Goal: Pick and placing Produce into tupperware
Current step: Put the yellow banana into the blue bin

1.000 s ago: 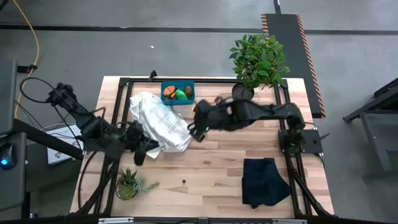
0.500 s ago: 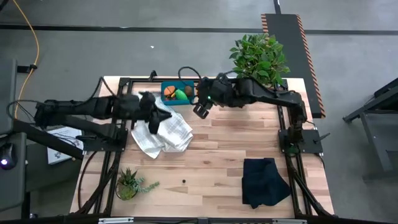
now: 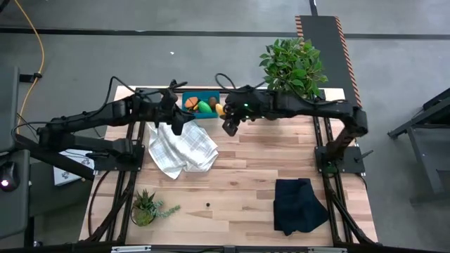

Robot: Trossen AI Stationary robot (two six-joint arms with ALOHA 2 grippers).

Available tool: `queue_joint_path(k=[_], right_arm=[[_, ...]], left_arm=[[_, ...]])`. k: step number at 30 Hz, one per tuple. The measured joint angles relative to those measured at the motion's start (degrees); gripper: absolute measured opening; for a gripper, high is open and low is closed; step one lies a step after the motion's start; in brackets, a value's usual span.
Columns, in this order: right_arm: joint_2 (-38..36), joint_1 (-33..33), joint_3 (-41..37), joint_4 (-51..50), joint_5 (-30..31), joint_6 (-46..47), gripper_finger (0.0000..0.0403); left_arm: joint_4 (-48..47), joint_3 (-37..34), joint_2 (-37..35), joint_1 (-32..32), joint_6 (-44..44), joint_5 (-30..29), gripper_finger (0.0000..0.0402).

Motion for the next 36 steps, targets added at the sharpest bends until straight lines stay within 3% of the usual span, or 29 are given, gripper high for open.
queue_joint_path(k=[16, 24, 36], right_arm=[[-14.7, 0.3, -26.3, 34.3, -3.0, 10.8, 0.0129], [-15.8, 0.8, -27.7, 40.7, -0.9, 13.9, 0.0129], [-15.8, 2.1, -27.7, 40.5, -0.1, 15.7, 0.0129]], left_arm=[[11.0, 0.0, 10.4, 0.2, 3.3, 11.3, 0.0058], [20.5, 0.0, 12.4, 0.2, 6.1, 18.4, 0.0058], [27.5, 0.0, 16.3, 3.5, 8.4, 25.9, 0.0058]])
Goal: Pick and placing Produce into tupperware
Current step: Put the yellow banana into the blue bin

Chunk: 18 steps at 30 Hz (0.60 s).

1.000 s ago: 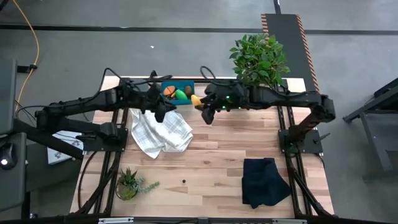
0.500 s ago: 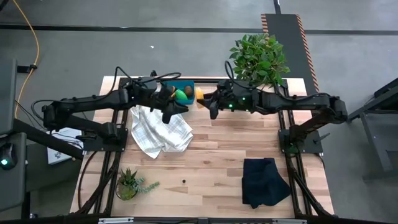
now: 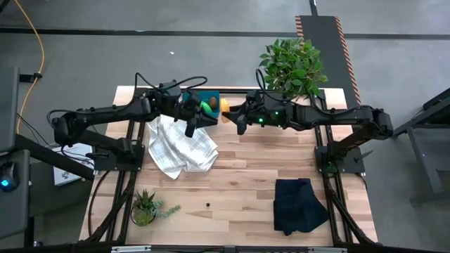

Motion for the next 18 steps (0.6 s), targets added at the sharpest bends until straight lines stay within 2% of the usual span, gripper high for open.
queue_joint_path(k=[12, 15, 18], right_arm=[[0.0, 2.6, 0.0, -1.0, 1.7, 1.3, 0.0129], [0.0, 3.0, 0.0, -0.9, 1.7, 1.6, 0.0129], [0.0, 3.5, 0.0, -0.9, 2.1, 2.1, 0.0129]], left_arm=[[0.3, 0.0, 1.1, -2.7, 12.5, 1.0, 0.0059], [0.3, 0.0, 1.1, -2.7, 13.2, 1.0, 0.0082], [0.2, 0.0, 1.1, -2.7, 12.2, -1.0, 0.0131]])
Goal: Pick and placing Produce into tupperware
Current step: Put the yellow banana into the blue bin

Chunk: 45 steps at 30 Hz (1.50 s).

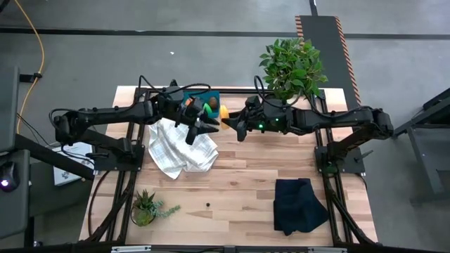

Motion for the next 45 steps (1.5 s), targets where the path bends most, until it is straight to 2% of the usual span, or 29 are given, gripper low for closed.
queue_joint_path(k=[6, 12, 25, 45], right_arm=[[0.0, 0.5, 0.0, 0.0, 1.2, 0.2, 0.0129], [0.0, 0.5, 0.0, 0.0, 2.0, 0.2, 0.0129], [0.2, 0.5, 0.1, -0.4, 2.2, -0.3, 0.0129], [0.7, 0.5, 0.1, 0.4, 2.1, -1.6, 0.0129]], left_arm=[[0.6, 0.0, 0.0, 0.0, -1.4, -3.9, 0.0236], [3.9, 0.0, 0.9, 0.0, -6.4, -3.9, 0.0285], [9.1, 0.0, 3.6, 0.0, -12.0, -0.9, 0.0294], [14.8, 0.0, 5.0, -0.4, -15.7, -0.8, 0.0294]])
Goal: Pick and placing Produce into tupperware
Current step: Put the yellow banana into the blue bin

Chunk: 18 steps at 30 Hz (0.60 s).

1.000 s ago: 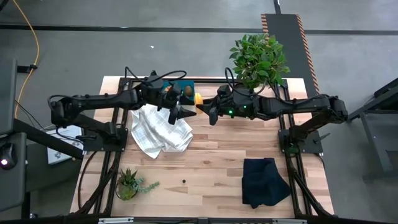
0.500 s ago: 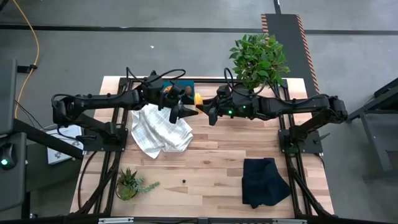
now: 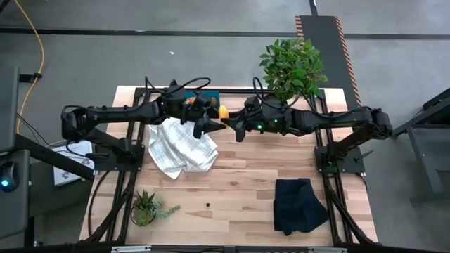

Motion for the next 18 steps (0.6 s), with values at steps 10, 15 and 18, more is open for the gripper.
queue_joint_path(k=[10, 15, 18], right_arm=[[0.0, 0.0, 0.0, 0.0, 0.0, -0.2, 0.0129], [0.0, 0.0, 0.0, -0.1, 0.0, -0.2, 0.0129], [0.0, 0.0, 0.0, -0.1, 0.0, -0.2, 0.0129]], left_arm=[[1.9, 0.0, 2.1, -0.6, -0.9, 0.2, 0.0294], [2.3, 0.0, 2.1, -0.7, -0.9, 0.5, 0.0271], [2.3, 0.0, 2.1, -0.7, -0.8, 0.5, 0.0244]])
